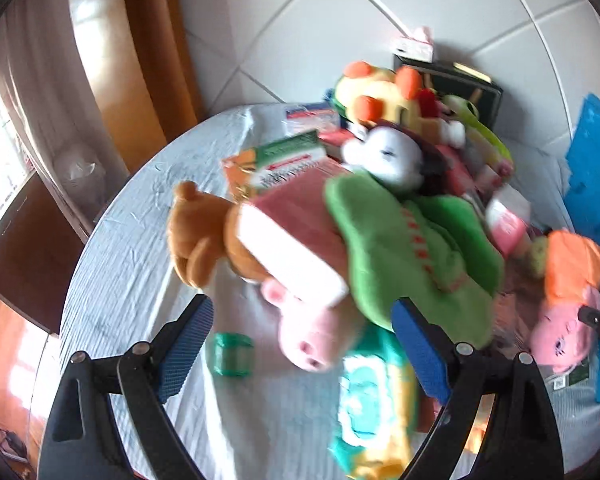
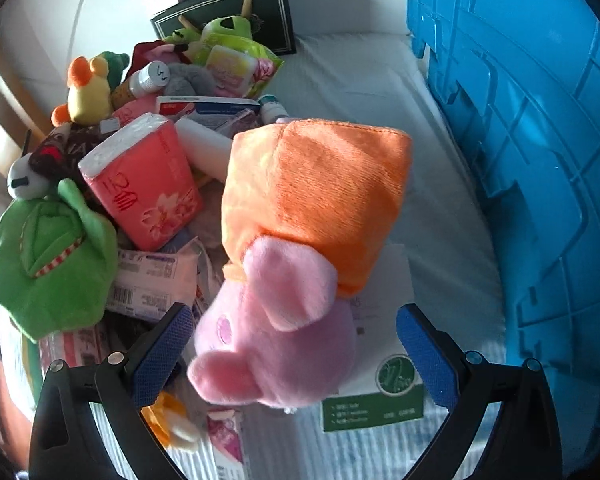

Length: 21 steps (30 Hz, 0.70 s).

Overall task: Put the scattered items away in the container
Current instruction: 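Grasp the orange-hatted pig plush with the right tool while the left tool grasps the white bunny plush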

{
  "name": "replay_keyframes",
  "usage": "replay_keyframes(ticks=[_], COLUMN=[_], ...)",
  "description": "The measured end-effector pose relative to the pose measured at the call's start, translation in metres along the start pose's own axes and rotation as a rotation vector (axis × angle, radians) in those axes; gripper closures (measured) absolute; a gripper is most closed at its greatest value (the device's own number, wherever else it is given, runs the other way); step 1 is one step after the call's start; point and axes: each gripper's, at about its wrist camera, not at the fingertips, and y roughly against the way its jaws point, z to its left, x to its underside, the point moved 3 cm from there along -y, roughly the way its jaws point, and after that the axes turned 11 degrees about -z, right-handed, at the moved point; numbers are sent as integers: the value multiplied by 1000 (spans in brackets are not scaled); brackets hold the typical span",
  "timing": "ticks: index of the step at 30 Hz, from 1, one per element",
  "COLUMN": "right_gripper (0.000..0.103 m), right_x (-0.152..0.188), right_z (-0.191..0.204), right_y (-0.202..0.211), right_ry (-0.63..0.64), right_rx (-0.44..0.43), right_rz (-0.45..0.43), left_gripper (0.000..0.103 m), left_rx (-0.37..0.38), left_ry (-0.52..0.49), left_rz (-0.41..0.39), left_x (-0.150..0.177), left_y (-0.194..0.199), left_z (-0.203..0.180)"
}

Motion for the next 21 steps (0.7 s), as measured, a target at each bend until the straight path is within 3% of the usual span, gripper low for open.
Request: replay_keyframes(ticks=[9,14,19,21], right_gripper=[0,0,0,0], right_x=[0,-3,-12,-13], right_z=[8,14,18,16], right_y=[-7,-3,-10,-16], right_ry=[-126,-137,-130,-136], right_rx=[124,153,159,161], right_rz=[21,17,21,29], left_gripper=[13,13,13,22], left_rx=[152,237,251,249], left_ry=[-61,-123,-184,-210], left_rz=[-19,-48,-7,15], left_x=[-39,-66,-72,-71], left_y=[-41,-57,-85,-97], left_z=[12,-23,-61,-71])
